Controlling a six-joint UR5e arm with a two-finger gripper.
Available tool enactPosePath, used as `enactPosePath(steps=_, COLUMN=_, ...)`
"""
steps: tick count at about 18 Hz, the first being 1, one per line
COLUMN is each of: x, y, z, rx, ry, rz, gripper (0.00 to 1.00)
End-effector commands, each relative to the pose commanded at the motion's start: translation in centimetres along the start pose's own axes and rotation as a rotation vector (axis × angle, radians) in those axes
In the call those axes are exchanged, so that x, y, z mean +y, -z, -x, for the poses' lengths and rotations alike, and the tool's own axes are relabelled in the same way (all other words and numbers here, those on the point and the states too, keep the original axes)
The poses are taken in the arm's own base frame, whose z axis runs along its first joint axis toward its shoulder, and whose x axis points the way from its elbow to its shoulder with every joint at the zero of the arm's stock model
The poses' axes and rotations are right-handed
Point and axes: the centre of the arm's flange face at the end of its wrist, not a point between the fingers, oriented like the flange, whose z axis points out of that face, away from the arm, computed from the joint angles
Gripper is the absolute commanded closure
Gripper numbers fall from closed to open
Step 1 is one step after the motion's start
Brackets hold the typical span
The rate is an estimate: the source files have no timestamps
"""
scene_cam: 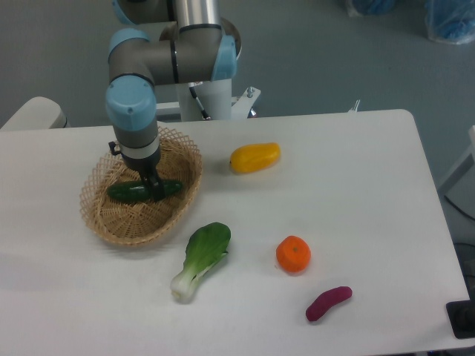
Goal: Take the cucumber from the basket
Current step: 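Lower the gripper onto the cucumber and close it around the middle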
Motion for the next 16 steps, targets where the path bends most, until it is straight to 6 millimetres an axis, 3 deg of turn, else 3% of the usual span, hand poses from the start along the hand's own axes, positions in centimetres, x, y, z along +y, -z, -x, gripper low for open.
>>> enactPosePath(steps=12, x=-0.3, y=-4.1, z=-1.0, rx=-0.021, ry=-0.054, rz=-0.001, gripper=0.00)
enactPosePath(steps=13, x=-0.3, y=-4.2, z=-1.0, rx=-0.028, ry=-0.054, rz=-0.003, gripper=0.04)
enactPosePath(steps=15, x=-0.3, y=-4.5, z=-1.0, rx=-0.025, ry=-0.043, rz=-0.002, gripper=0.27)
enactPosePath(steps=16, x=-0.4, y=-4.3, z=-0.9, rx=-0.028, ry=-0.040, rz=-0.004, gripper=0.44)
